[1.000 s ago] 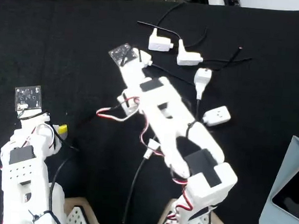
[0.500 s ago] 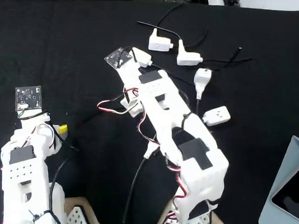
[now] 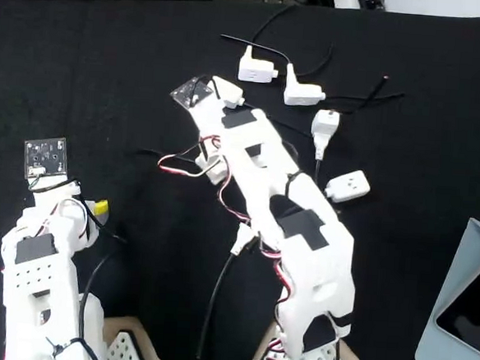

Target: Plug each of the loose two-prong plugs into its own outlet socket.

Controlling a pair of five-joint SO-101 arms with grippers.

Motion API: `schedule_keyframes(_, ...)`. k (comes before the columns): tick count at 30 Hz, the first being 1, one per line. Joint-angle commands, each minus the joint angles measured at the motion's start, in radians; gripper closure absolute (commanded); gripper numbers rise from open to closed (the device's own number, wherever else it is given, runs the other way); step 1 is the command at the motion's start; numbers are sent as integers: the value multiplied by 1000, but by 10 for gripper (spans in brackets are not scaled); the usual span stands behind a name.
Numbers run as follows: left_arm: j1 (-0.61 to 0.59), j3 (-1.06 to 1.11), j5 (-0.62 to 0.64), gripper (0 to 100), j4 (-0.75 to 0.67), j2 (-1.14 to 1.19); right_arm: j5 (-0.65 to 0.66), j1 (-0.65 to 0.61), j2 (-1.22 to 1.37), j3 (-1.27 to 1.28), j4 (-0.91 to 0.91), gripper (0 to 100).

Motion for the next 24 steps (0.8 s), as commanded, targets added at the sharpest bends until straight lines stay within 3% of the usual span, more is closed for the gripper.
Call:
schedule_keyframes(1, -2, -8, -14, 711, -18, -15, 9, 29, -25, -54, 49, 979)
schedule_keyframes(8, -2, -8, -14, 711, -18, -15, -2, 46, -139, -48, 245, 986)
schedule_keyframes(11, -2, -8, -14, 711, -18, -15, -94, 40, -166, -47, 285, 975)
schedule_keyframes(16, -2, -7, -14, 711, -18, -15, -147, 9, -176, -16, 318, 822)
schedule_keyframes(24, -2, -7, -14, 711, -18, -15, -147, -55, -177, -21, 342, 877)
